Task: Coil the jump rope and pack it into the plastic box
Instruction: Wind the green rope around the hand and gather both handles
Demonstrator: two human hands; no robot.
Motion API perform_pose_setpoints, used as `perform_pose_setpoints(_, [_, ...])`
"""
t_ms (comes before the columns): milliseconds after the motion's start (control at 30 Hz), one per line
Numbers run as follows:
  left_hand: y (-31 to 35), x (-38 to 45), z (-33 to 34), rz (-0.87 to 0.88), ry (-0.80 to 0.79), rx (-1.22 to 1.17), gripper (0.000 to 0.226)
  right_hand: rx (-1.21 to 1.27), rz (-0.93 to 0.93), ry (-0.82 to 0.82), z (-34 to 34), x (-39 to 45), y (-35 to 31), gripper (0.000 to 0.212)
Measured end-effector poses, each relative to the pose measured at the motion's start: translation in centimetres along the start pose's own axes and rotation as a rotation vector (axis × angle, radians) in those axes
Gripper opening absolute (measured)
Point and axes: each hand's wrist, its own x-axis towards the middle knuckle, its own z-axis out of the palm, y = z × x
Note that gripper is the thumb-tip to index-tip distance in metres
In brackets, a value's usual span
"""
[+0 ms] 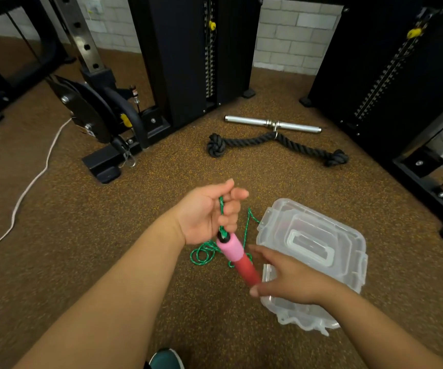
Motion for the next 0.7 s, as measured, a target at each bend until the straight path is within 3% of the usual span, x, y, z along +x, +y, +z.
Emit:
perform_pose_setpoints(100, [-0.6,-0.7,1.4,-0.061,-0.044,0.130,0.045,0.232,-0.188,0.221,-1.9,0.0,-2.4,0.061])
perform_pose_setpoints(167, [-1.4,-1.0,2.2,-0.112,-0.077,0.208,0.041,0.309,-0.314,0.345,-2.7,0.3,-3.9,0.059])
perform_pose_setpoints(300, [-2.3,-1.6,3.0,-0.189,-0.106,0.391,0.046,0.285,-0.413,0.295,-2.8,0.6,-5.7,0.072])
perform_pose_setpoints(533, [-1.4,-2.3,2.0,-0.232,-0.184,0.482,0.044,0.316,-0.375,0.122,-2.1,0.9,-5.0,0.029])
perform_pose_setpoints(700, [-0.5,-1.9,1.3,-0.128,-0.038,0.424,0.047,0.408,-0.327,0.346,-4.5,0.5,-3.9,0.014])
